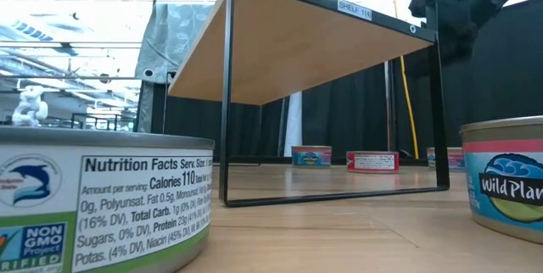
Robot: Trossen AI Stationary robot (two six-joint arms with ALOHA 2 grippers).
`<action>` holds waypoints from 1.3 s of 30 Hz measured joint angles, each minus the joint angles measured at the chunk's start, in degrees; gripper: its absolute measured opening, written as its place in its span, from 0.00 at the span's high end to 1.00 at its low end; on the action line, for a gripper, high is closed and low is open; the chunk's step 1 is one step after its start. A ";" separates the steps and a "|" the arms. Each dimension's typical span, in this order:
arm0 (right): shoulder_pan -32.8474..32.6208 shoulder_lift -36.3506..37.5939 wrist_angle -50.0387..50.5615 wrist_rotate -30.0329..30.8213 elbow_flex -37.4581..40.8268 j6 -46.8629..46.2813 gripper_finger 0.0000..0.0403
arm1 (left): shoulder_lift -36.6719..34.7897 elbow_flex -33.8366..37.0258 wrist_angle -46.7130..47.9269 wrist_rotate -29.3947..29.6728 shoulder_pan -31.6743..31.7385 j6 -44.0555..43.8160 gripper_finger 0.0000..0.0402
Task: Stack canned seafood by type on shelf
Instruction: Put the red tuna can on the shelf
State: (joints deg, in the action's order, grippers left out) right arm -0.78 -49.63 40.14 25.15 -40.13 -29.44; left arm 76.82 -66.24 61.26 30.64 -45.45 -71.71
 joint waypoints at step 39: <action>-0.07 0.04 -1.31 0.36 0.21 8.15 0.80 | 21.72 0.02 -9.81 -22.70 -7.86 7.66 0.99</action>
State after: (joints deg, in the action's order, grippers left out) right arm -0.84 -49.58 38.83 25.52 -39.92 -21.30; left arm 98.54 -66.22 51.45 7.94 -53.31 -64.05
